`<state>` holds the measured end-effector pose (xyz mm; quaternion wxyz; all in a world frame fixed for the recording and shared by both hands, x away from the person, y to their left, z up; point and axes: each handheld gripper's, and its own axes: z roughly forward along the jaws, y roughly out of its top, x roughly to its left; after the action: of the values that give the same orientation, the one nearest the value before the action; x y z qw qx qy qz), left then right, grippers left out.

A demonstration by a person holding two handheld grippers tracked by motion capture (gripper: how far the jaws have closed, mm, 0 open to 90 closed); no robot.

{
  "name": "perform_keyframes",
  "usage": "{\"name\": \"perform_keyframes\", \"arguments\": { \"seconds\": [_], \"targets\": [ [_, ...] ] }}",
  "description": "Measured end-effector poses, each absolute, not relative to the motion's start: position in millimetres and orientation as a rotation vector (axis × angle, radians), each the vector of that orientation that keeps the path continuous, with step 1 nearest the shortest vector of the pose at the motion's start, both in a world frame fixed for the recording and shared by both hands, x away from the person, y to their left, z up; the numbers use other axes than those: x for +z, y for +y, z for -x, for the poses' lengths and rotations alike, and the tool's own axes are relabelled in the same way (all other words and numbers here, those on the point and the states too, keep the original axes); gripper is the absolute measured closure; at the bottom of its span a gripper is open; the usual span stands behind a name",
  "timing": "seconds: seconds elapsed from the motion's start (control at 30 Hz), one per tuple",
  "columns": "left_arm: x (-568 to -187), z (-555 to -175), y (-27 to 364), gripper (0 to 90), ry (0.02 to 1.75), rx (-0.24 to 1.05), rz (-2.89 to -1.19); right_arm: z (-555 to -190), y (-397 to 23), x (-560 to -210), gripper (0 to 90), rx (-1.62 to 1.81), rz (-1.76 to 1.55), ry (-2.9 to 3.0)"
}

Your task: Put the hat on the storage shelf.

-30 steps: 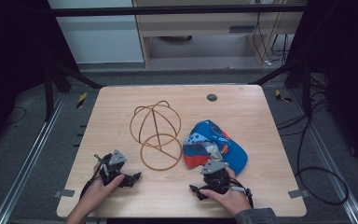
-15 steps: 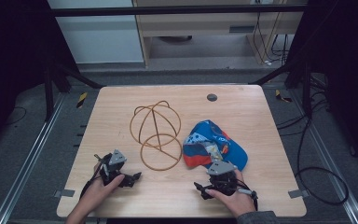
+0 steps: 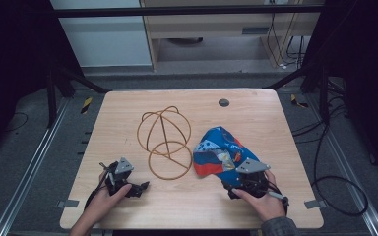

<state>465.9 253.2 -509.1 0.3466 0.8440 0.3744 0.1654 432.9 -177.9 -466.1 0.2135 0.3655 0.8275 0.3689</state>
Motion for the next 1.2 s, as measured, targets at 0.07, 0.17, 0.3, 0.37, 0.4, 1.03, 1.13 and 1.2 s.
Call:
{"name": "perform_keyframes", "arguments": {
  "seconds": [0.07,0.17,0.3,0.37,0.4,1.03,1.13,1.2],
  "targets": [
    [-509,-466,253,0.0,0.971,0.429,-2.19,-441,-185,-456,10.2,0.976,-1.051,2.324],
    [-509,-466,253,0.0,0.973,0.429,-2.186,-449,-188,-447,11.2,0.89,-1.029,2.369],
    [-509,-466,253,0.0,0.977,0.43,-2.187,-459,-193,-437,10.8,0.837,-1.039,2.431],
    [-509,-466,253,0.0,0.977,0.43,-2.188,-462,-194,-435,10.8,0.814,-1.037,2.436],
    [-509,-466,253,0.0,0.977,0.43,-2.187,-469,-197,-429,10.1,0.765,-1.032,2.47],
    [-509,-466,252,0.0,0.981,0.431,-2.187,-522,-171,-390,16.1,0.681,-0.983,2.645],
    [-509,-466,252,0.0,0.981,0.43,-2.187,-528,-162,-395,18.9,0.648,-0.966,2.685],
    [-509,-466,252,0.0,0.981,0.43,-2.187,-532,-158,-399,21.5,0.634,-0.96,2.695]
  ]
}}
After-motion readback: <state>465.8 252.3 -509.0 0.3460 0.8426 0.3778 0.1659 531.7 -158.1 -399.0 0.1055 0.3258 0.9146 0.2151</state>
